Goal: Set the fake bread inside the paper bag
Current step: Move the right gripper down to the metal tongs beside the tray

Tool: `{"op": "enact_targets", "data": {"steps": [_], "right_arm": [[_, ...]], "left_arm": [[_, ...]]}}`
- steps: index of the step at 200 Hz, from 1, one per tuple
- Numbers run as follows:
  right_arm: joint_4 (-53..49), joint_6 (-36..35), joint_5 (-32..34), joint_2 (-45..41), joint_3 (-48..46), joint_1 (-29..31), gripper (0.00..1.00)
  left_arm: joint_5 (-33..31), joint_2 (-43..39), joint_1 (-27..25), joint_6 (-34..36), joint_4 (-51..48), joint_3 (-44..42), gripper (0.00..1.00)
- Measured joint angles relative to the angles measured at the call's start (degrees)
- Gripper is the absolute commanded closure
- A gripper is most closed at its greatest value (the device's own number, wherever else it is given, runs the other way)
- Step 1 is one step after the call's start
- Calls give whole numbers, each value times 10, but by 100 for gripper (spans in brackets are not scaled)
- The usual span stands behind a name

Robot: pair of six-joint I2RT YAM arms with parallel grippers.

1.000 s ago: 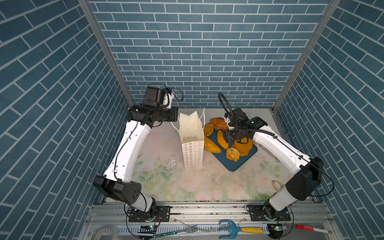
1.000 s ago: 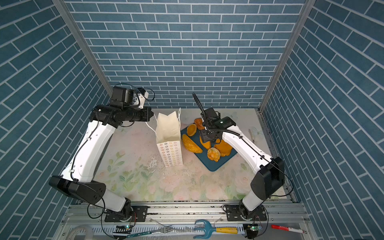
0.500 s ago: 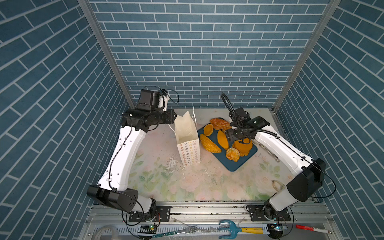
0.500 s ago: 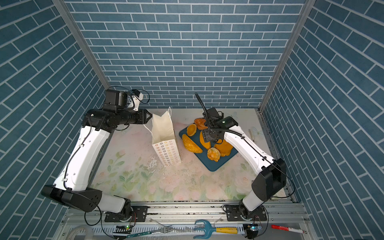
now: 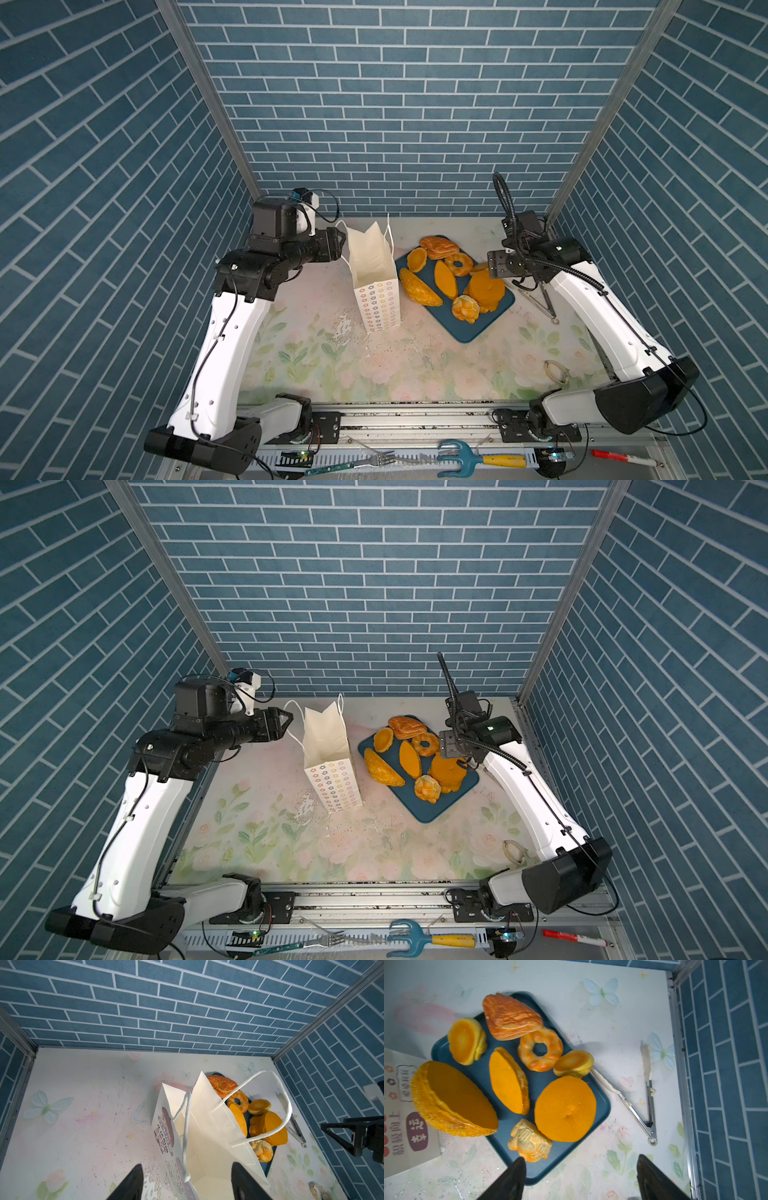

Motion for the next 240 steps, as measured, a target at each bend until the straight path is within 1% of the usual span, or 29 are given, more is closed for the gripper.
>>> {"op": "enact_targets", "data": {"steps": [20,48,79,98,118,139,180,240], "right_arm": [[-15,-1,-13,-12,-10,-63,16],[-19,-7,-35,-3,-38,-149,16],[-13,-29,-58,48,-73,-230,17],[-5,-52,-68,83,-88,-274,17],[9,-73,-94,116,-96,-310,17],[32,-96,-115,148,-96,-332,17],[73,-142,-124,203,-96,-337,16],[94,-171,-129,267,-95,-356,17]], "left_arm": [[10,-10,12,-2,16,-8,29],[28,-12,35,-2,34,-26,29],[47,-1,58,0,47,-33,28],[54,5,60,6,50,-31,28],[66,12,61,14,54,-29,27],[74,20,62,19,56,-22,26],[84,37,62,25,61,10,26],[104,58,63,28,64,28,25]]}}
